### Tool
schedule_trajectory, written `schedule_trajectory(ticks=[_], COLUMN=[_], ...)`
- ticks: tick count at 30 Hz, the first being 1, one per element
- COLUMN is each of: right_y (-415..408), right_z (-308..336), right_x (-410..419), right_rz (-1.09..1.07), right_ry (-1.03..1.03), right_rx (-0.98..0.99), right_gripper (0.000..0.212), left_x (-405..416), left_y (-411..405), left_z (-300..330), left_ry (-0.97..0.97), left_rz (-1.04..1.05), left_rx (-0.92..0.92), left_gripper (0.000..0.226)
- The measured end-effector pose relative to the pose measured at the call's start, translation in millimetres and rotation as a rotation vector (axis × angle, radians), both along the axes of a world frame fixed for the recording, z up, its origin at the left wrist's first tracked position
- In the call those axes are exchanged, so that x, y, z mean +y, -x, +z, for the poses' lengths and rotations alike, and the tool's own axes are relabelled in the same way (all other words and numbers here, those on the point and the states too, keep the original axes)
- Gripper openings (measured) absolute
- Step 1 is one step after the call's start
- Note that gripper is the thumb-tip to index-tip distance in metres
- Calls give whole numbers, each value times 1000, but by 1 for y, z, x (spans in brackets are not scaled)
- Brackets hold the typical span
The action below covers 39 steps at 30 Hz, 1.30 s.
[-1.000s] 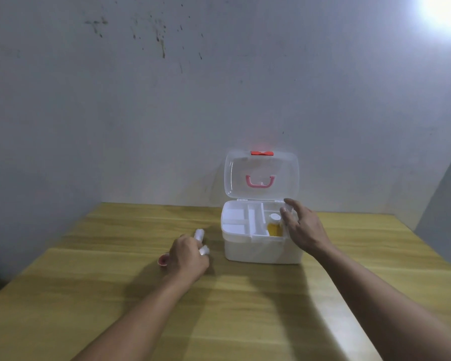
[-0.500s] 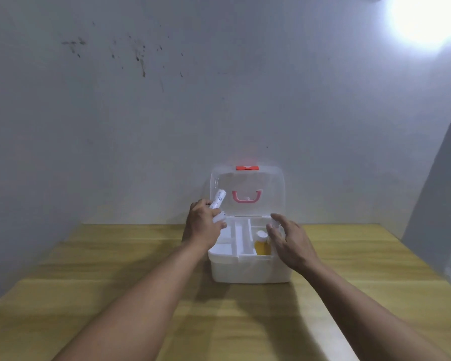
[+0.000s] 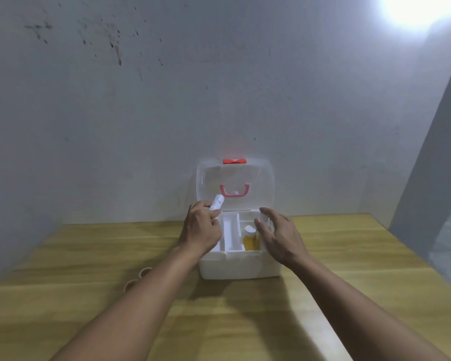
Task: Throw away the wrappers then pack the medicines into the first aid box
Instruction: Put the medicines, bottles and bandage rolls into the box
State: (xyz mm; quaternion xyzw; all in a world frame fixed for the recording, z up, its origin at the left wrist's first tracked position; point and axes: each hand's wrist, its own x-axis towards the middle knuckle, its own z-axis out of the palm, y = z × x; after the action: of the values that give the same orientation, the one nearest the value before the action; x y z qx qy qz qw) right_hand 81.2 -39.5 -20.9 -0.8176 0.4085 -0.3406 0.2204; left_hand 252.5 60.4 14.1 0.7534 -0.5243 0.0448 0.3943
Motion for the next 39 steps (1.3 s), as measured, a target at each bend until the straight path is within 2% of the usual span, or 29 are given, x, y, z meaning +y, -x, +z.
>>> schedule_trajectory(ticks=[4,10,14,17,21,24,27,29,34,39], right_y=[0,-1,0,0,2,1,1,1,0,1], right_z=[0,0,1,1,2,1,1,2,3,4], right_x=[1,2,2,2,1,1,1,2,3,4], right_rz=[-4,-13,-9,-10,-1,4,5,7,9,4], right_ry=[-5,-6,-14,-18,-25,-31,-26,-30,-36,-45], right_rx=[2,15,6,12,11,7,8,2,5,10], right_gripper=[50,49,49,48,47,46,46,46,46,46], left_x=[12,25,26,36,62,93,118,128,126,105], left_y=[15,25,19,15,-24,-57,-77,-81,-80,-65], left_z=[-4,-7,-12,-9,-21,-42,-65,-79,-99,-79], left_ry=[-20,-121,-195,-111,6,-165,-377,-415,-184,-37], left_rz=[-90,-202,-183,-171,9,148,216,222,183,158], left_rx=[29,143,35,14,10,43,-24,-21,83,70], left_gripper=[29,47,35,43,38,33,43,45,31,27])
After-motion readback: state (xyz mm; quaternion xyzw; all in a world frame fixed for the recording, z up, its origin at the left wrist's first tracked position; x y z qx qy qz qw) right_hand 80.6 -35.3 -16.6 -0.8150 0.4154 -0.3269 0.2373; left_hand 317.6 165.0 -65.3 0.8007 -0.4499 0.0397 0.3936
